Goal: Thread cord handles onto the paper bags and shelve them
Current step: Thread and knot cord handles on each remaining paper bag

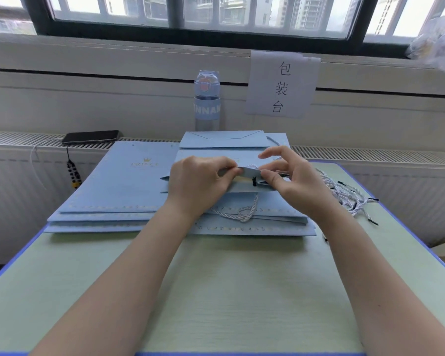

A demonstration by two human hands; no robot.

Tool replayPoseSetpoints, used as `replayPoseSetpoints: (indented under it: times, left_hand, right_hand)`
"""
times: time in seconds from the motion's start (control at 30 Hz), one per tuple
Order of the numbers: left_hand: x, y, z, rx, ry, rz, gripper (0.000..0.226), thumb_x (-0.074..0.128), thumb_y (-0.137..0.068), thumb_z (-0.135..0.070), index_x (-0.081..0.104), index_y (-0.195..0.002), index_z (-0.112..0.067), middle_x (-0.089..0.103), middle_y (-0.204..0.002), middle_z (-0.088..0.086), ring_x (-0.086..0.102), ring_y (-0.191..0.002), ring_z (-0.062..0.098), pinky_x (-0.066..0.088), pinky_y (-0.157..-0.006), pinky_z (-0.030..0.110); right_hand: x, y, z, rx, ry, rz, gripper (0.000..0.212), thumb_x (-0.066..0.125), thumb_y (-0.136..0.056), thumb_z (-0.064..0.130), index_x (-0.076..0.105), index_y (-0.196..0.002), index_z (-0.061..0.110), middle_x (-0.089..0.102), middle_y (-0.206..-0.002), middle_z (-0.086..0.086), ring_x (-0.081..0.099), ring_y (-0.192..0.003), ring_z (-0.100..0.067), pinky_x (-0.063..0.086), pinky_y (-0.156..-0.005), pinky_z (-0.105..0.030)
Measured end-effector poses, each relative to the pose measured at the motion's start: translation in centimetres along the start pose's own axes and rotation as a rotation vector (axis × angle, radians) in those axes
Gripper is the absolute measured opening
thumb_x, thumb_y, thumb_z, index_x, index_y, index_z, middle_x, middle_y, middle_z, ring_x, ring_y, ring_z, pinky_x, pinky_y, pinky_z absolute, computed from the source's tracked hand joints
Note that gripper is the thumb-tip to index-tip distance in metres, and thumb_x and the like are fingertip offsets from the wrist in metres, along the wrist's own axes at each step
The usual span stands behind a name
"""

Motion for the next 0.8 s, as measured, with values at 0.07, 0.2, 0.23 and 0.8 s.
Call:
replayPoseSetpoints:
  times: [0.07,0.2,0.23,0.8]
  left_hand:
    - [0.4,0.1,0.2,-0.033,-0.017,0.030,0.020,0.065,-0.078,-0.041,0.076,-0.073,-0.025,0.067,-0.057,-0.008,0.064,-0.053,0.015,0.049,-0.046,0.025]
    - [0.9,0.0,1.3,-0.196,0.043,0.086,0.017,0.069,-0.077,-0.040,0.077,-0.076,-0.025,0.069,-0.060,-0.005,0.065,-0.061,0.017,0.049,-0.054,0.026]
    - [0.8,0.0,1.2,-0.213,0.056,0.077,0.017,0.069,-0.077,-0.040,0.077,-0.077,-0.024,0.069,-0.061,-0.004,0.065,-0.062,0.018,0.050,-0.055,0.028]
    - [0.2,0.0,0.2,-0.248,0.102,0.003,0.006,0.076,-0.078,-0.024,0.078,-0.080,-0.019,0.070,-0.062,-0.002,0.067,-0.060,0.019,0.052,-0.056,0.029]
  right_hand:
    - [-0.1,0.0,0.4,-0.020,0.020,-0.007,0.028,0.057,-0.092,0.009,0.054,-0.103,0.035,0.071,-0.087,0.004,0.063,-0.082,-0.007,0.043,-0.072,-0.006]
    - [-0.3,0.0,0.1,-0.041,0.087,-0.023,0.033,0.057,-0.092,0.012,0.053,-0.113,0.037,0.071,-0.093,0.008,0.062,-0.084,-0.003,0.045,-0.078,-0.017]
    - [-0.7,0.1,0.3,-0.072,0.129,-0.091,0.033,0.057,-0.091,0.013,0.054,-0.116,0.034,0.070,-0.097,0.009,0.063,-0.087,-0.005,0.046,-0.081,-0.019]
    - [-1.0,2.0,3.2,-0.277,0.770,-0.697,0.017,0.062,-0.079,0.032,0.070,-0.078,0.016,0.058,-0.094,-0.004,0.047,-0.088,-0.022,0.031,-0.077,-0.033]
Point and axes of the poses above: each hand's wrist, its own y-axis away from the middle knuckle, its own x-axis out of the palm, z = x × y, the point moved 9 cm from there along -y, towards the middle knuckle
